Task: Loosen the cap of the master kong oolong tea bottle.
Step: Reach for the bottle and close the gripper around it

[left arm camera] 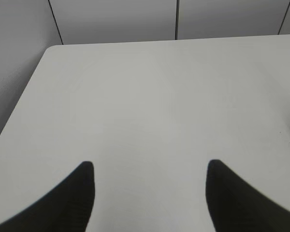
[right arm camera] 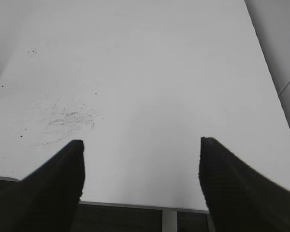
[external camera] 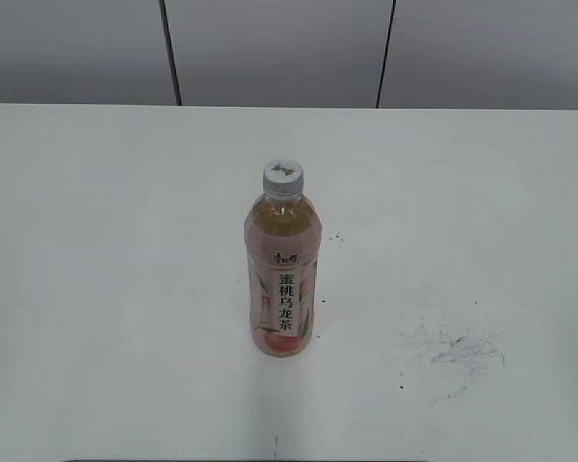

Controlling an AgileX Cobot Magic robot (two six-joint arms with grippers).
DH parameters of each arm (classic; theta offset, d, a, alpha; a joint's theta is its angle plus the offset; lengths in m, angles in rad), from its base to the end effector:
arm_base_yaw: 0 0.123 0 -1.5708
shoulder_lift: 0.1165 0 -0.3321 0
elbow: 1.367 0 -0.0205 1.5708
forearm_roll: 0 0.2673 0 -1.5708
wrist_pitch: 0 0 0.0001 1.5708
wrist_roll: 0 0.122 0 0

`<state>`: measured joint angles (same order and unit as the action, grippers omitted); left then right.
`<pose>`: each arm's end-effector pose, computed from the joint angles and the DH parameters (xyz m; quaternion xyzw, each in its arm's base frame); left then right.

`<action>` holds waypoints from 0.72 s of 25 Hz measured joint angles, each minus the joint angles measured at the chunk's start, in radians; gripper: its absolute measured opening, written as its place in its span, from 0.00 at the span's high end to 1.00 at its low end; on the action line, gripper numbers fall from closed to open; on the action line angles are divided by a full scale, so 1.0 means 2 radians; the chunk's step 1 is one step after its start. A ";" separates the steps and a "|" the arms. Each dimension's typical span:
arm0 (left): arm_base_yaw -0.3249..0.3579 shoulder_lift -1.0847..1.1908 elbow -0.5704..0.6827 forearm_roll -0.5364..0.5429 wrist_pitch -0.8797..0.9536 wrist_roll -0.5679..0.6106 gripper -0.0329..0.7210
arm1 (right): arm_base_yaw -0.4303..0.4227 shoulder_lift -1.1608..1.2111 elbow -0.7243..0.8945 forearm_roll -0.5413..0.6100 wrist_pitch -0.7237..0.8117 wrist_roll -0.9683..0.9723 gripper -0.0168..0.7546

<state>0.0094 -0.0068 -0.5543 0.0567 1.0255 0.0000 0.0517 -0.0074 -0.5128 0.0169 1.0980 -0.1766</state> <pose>-0.0162 0.0058 0.2922 -0.0053 0.8268 0.0309 0.5617 -0.0149 0.0011 0.2710 -0.0982 0.8520 -0.0237 0.5138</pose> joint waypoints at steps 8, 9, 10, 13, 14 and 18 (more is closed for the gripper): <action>0.000 0.000 0.000 0.000 0.000 0.000 0.38 | 0.000 0.000 0.000 0.000 0.000 0.000 0.26; 0.000 0.000 0.000 0.000 0.000 0.000 0.38 | 0.000 0.000 0.000 0.000 0.000 0.000 0.26; 0.000 0.000 0.000 0.000 0.000 0.000 0.38 | 0.000 0.000 0.000 0.000 0.000 0.000 0.26; 0.000 0.000 0.000 0.000 0.000 0.000 0.38 | 0.000 0.000 0.000 0.000 0.000 0.000 0.26; 0.000 0.000 0.000 0.000 0.000 0.000 0.38 | 0.000 0.000 0.000 0.000 0.000 0.000 0.26; 0.000 0.000 0.000 0.000 0.000 0.000 0.38 | 0.000 0.000 0.000 0.000 0.000 0.000 0.26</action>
<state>0.0094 -0.0068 -0.5543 0.0567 1.0255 0.0000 0.0517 -0.0074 -0.5128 0.0169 1.0980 -0.1766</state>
